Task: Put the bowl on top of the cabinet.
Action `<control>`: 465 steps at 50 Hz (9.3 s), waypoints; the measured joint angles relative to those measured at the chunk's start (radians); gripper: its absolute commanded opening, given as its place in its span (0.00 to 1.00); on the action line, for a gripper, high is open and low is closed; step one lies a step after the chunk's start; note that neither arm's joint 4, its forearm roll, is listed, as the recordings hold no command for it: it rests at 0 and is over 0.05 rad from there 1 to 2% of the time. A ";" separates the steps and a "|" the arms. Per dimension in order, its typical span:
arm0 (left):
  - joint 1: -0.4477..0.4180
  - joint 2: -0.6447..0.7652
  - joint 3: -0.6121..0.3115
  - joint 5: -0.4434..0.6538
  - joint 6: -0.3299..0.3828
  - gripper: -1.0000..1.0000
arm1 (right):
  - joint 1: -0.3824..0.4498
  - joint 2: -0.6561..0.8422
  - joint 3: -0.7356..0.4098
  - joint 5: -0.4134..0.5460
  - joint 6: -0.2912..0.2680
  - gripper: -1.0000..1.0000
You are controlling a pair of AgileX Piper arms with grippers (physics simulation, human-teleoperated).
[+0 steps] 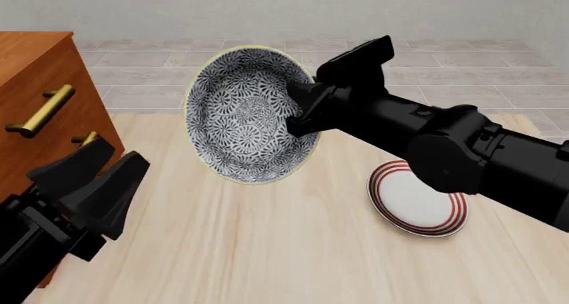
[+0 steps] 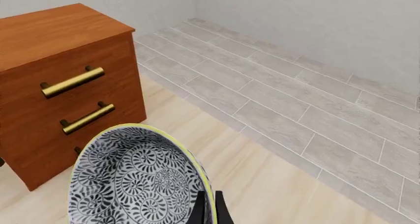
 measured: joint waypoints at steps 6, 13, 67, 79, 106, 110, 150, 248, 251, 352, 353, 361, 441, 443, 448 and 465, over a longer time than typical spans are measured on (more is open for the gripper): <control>-0.003 0.046 -0.013 -0.026 -0.006 1.00 | 0.001 -0.003 0.003 -0.002 -0.002 0.00; -0.001 0.104 -0.028 -0.055 -0.015 1.00 | 0.003 -0.006 0.005 -0.003 -0.003 0.00; -0.045 0.365 -0.106 -0.183 -0.035 1.00 | 0.016 -0.029 0.018 -0.005 -0.017 0.00; -0.048 0.412 -0.104 -0.215 -0.042 1.00 | 0.018 -0.036 0.019 -0.002 -0.017 0.00; -0.062 0.500 -0.111 -0.276 -0.059 1.00 | 0.022 -0.043 0.026 -0.003 -0.016 0.00; -0.057 0.505 -0.112 -0.279 -0.057 0.00 | 0.021 -0.045 0.026 -0.002 -0.017 0.00; -0.024 0.522 -0.109 -0.286 -0.053 0.00 | 0.026 -0.055 0.040 -0.008 -0.017 1.00; -0.018 0.593 -0.178 -0.247 -0.016 0.00 | 0.110 -0.396 0.028 0.134 -0.068 1.00; -0.021 0.597 -0.184 -0.242 -0.013 0.00 | 0.113 -0.416 0.027 0.133 -0.064 1.00; 0.352 0.636 -0.636 0.714 -0.074 0.00 | 0.104 -0.560 0.035 0.071 0.011 1.00; 0.361 0.632 -0.639 0.724 -0.075 0.00 | 0.104 -0.562 0.035 0.074 0.012 1.00; 0.387 0.625 -0.684 0.796 -0.090 0.00 | 0.099 -0.580 0.027 0.091 0.019 1.00; 0.672 0.652 -1.161 1.295 0.117 0.00 | 0.144 -0.563 0.009 0.091 0.035 1.00; 0.685 0.651 -1.170 1.300 0.120 0.00 | 0.144 -0.564 0.009 0.093 0.035 1.00; 0.718 0.645 -1.179 1.305 0.123 0.00 | 0.145 -0.569 0.011 0.097 0.034 1.00; 0.829 0.644 -1.173 1.289 0.129 0.00 | 0.146 -0.573 0.014 0.107 0.034 1.00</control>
